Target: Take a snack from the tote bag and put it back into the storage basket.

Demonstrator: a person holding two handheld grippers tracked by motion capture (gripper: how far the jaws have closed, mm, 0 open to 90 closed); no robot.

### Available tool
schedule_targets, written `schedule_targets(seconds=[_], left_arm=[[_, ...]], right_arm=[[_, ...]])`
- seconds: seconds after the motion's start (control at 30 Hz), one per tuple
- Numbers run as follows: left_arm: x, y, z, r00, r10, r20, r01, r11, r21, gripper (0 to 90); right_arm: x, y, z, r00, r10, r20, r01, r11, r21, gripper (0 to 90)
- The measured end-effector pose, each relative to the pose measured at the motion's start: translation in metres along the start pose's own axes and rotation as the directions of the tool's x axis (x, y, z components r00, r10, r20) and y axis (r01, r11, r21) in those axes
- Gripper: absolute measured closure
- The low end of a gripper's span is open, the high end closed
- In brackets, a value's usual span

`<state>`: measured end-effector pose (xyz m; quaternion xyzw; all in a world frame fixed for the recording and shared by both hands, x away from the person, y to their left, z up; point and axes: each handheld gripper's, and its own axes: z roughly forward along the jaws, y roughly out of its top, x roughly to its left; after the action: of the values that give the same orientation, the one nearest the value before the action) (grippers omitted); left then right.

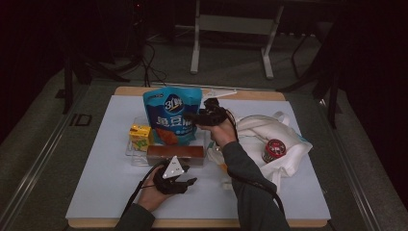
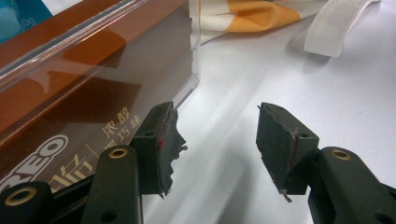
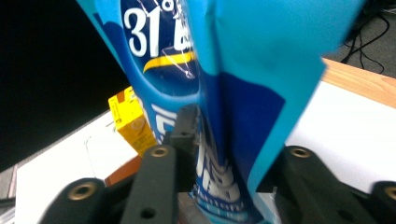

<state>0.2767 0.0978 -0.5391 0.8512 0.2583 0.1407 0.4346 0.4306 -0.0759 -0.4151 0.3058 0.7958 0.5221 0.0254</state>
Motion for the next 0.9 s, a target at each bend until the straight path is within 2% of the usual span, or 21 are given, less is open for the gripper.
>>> schedule_targets(seconds=[0.23,0.3,0.43,0.53,0.6,0.77,0.9], left_arm=[[0.0,0.0,0.0,1.0,-0.001,0.0,0.001,1.0,0.001,47.1],[0.0,0.0,0.0,1.0,-0.001,0.0,0.001,1.0,0.002,47.1],[0.0,0.0,0.0,1.0,0.0,0.0,0.0,1.0,0.001,47.1],[0.0,0.0,0.0,1.0,0.0,0.001,0.0,1.0,0.001,47.1],[0.0,0.0,0.0,1.0,0.0,0.001,0.0,1.0,0.002,47.1],[-0.001,0.0,0.001,1.0,0.003,-0.003,-0.003,1.0,0.002,47.1],[-0.001,0.0,0.001,1.0,0.005,-0.004,-0.005,1.0,0.003,47.1]], right_arm=[[-0.003,-0.006,-0.013,0.9992,-0.039,0.013,0.038,0.999,0.035,61.6],[-0.004,-0.009,-0.014,0.9982,-0.056,0.02,0.055,0.997,0.059,60.9],[-0.005,-0.016,-0.008,0.9967,-0.068,0.043,0.063,0.993,0.101,61.0],[-0.005,-0.02,-0.003,0.9971,-0.055,0.051,0.05,0.993,0.103,61.1],[-0.004,-0.021,0.001,0.9966,-0.064,0.053,0.057,0.992,0.114,61.8],[0.002,-0.021,0.007,0.9927,-0.1,0.068,0.09,0.986,0.138,69.0],[0.006,-0.022,0.011,0.9919,-0.101,0.077,0.09,0.987,0.136,71.7]])
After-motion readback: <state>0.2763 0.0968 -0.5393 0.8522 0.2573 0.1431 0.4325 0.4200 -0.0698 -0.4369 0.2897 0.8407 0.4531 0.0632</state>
